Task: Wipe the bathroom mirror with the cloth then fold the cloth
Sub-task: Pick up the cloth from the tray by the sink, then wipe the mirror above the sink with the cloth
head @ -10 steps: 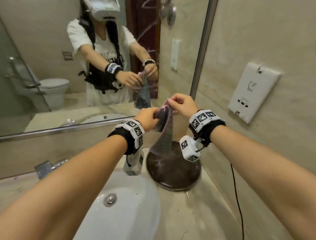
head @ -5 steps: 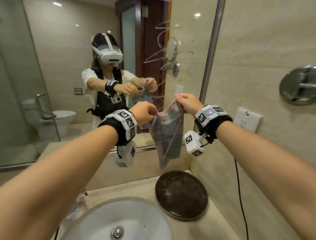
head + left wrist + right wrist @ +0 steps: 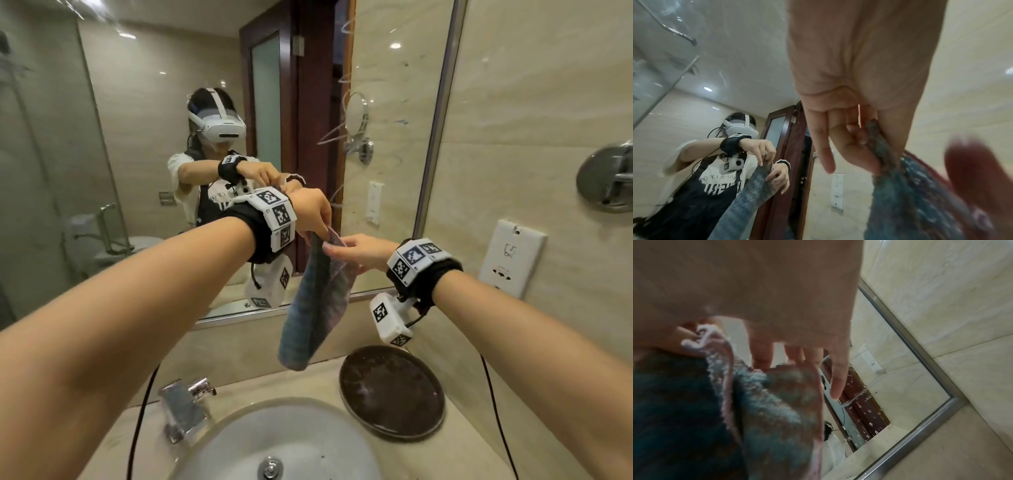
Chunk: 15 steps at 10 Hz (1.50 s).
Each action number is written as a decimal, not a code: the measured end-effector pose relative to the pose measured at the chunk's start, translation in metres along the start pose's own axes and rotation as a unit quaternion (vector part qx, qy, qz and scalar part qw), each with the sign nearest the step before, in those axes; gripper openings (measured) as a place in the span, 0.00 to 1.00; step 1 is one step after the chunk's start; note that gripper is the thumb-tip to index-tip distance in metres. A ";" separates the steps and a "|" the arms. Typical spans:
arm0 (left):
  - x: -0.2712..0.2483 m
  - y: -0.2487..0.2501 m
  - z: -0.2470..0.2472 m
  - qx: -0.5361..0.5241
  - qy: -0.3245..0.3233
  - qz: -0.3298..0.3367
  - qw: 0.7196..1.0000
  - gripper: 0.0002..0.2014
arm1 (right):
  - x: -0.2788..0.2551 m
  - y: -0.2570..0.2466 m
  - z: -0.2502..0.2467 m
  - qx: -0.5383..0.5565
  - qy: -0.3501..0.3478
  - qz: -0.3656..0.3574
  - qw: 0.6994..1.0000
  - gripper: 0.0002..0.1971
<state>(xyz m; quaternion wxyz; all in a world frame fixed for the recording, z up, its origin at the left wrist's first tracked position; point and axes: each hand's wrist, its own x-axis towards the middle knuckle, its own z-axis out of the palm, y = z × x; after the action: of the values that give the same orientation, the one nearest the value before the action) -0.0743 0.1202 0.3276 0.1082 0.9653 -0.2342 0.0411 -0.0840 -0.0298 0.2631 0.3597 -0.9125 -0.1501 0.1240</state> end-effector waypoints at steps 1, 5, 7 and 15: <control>-0.006 -0.010 -0.001 0.005 -0.012 0.011 1.000 0.09 | -0.001 -0.006 0.003 -0.037 0.031 -0.037 0.998 0.15; 0.021 -0.028 0.006 -0.026 0.145 0.049 0.988 0.13 | 0.000 -0.005 -0.041 0.243 0.122 -0.105 0.956 0.06; 0.074 -0.024 -0.024 0.041 0.313 -0.004 0.949 0.15 | 0.045 -0.001 -0.110 0.190 0.363 -0.158 0.898 0.08; 0.183 -0.024 -0.125 0.315 0.404 -0.112 0.851 0.24 | 0.124 -0.115 -0.327 0.195 0.580 -0.221 0.759 0.13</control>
<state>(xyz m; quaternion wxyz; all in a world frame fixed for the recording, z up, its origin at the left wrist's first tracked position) 0.0953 0.0884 0.4688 -0.1129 0.8654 -0.0342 0.4870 0.1188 -0.1074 0.5609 0.5653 -0.6619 -0.0824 -0.4854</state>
